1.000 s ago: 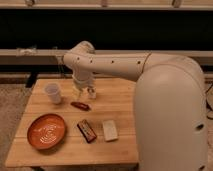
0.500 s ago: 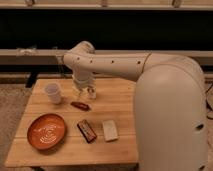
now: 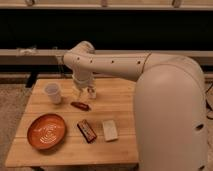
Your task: Place the pepper on the white sponge
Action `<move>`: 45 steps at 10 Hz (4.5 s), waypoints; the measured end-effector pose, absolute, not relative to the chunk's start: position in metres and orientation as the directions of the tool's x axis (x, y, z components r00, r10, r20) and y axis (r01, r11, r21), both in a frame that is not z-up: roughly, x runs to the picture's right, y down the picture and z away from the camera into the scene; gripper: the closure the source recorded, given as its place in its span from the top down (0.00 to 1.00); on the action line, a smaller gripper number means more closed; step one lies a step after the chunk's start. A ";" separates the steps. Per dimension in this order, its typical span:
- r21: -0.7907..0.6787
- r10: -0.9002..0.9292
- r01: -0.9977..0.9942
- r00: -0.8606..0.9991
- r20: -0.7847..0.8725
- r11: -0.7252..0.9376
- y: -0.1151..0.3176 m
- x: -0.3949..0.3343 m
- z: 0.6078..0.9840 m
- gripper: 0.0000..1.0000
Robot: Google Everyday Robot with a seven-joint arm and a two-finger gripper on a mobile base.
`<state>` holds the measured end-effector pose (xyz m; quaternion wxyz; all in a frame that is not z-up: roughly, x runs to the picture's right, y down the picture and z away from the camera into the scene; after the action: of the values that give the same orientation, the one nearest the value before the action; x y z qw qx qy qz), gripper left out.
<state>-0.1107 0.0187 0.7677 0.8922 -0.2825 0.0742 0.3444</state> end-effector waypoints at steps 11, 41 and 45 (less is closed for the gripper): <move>-0.457 0.563 -0.643 0.763 -0.317 0.614 0.018 -0.112 0.769 0.80; -0.553 0.395 -0.501 0.866 -0.308 0.666 0.073 -0.103 0.811 0.15; -0.556 0.386 -0.529 0.849 -0.361 0.642 0.094 -0.043 0.785 0.15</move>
<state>-0.0435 0.0937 0.7850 0.8999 -0.3384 0.1050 0.2542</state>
